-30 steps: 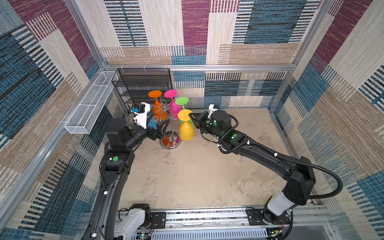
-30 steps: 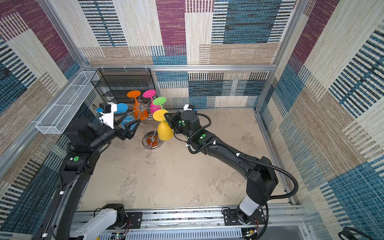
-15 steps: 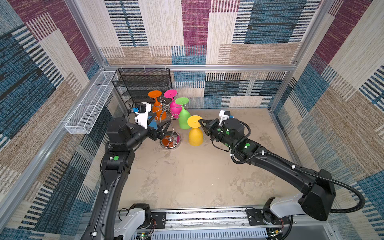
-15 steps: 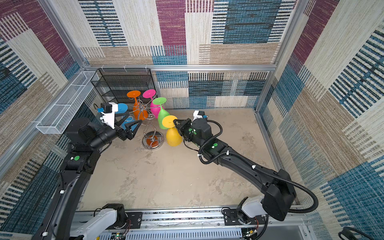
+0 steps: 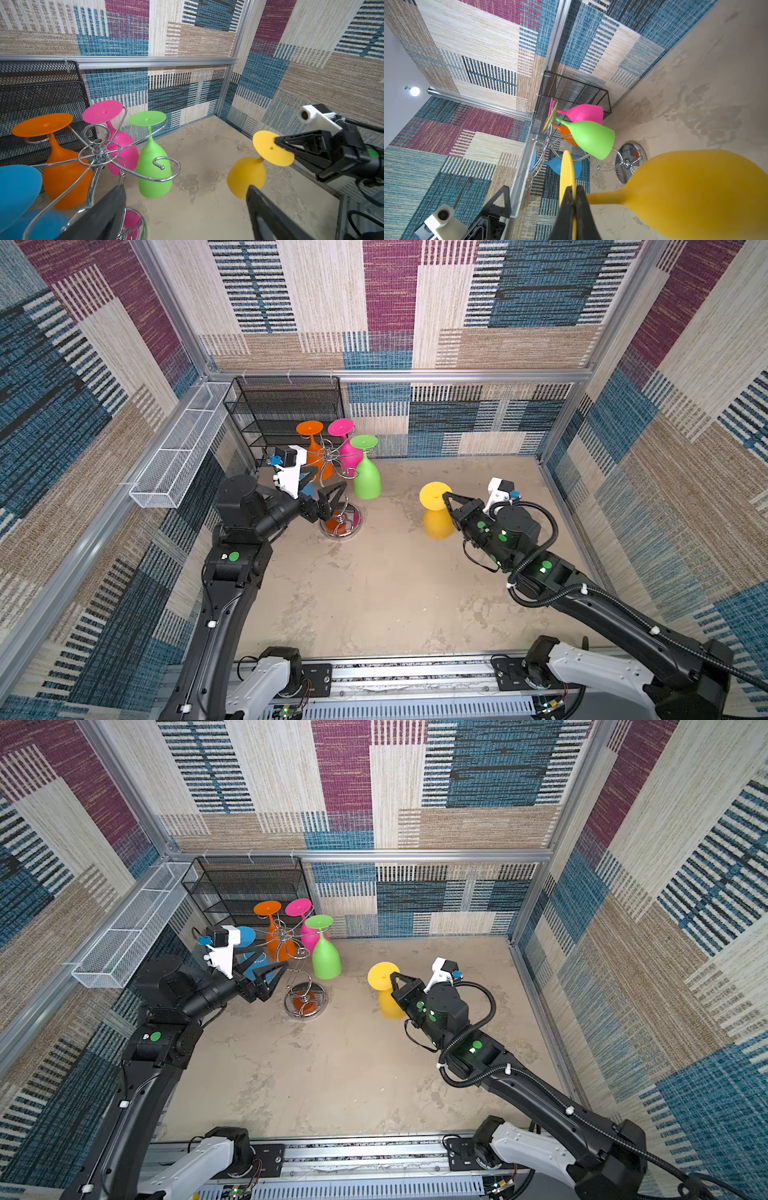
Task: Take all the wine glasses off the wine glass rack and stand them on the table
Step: 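Pull the yellow glass off the rack hook with the right gripper, away from the rack, then lift the yellow glass with the right gripper while the left gripper reaches forward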
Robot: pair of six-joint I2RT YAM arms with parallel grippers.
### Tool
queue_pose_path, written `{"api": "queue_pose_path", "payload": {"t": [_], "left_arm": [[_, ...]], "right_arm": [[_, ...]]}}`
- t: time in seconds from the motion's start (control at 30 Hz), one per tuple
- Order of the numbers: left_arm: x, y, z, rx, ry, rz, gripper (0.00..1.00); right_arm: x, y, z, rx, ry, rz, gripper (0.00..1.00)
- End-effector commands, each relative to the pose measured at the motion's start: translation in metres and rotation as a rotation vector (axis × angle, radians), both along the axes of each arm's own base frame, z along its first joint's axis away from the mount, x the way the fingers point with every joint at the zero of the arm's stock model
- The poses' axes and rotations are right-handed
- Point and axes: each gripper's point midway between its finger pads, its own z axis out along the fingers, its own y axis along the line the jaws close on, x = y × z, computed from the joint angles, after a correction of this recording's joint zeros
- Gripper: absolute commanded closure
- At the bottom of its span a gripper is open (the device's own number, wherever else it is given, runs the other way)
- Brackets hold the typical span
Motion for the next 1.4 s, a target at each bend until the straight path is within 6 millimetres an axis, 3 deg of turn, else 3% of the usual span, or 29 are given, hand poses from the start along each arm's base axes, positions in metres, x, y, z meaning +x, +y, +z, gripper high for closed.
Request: {"api": "queue_pose_path", "payload": {"t": [0.0,0.27,0.57,0.83,1.1,1.37], "left_arm": [[0.001,-0.007,0.003,0.015,-0.024,-0.014,0.07],[-0.014,-0.054,-0.003,0.038,0.021,-0.111,0.07],[-0.027,-0.117,-0.017,0.092,0.129,-0.212,0.08],[-0.031,-0.166,-0.04,0.089,0.27,-0.261,0.09],[-0.015,-0.209,-0.063,-0.085,0.572,-0.242,0.15],[0.003,-0.235,-0.06,-0.201,0.724,-0.217,0.19]], "right_arm": [[-0.006,-0.024,-0.005,-0.111,-0.041,-0.065,1.0],[-0.033,-0.069,0.005,-0.294,-0.191,-0.146,1.0],[-0.058,-0.096,0.049,-0.538,-0.482,-0.207,1.0],[-0.07,-0.09,0.068,-0.744,-0.719,-0.21,1.0],[-0.07,-0.087,0.059,-0.934,-0.868,-0.274,1.0],[-0.065,-0.081,0.045,-1.041,-0.904,-0.281,1.0]]}}
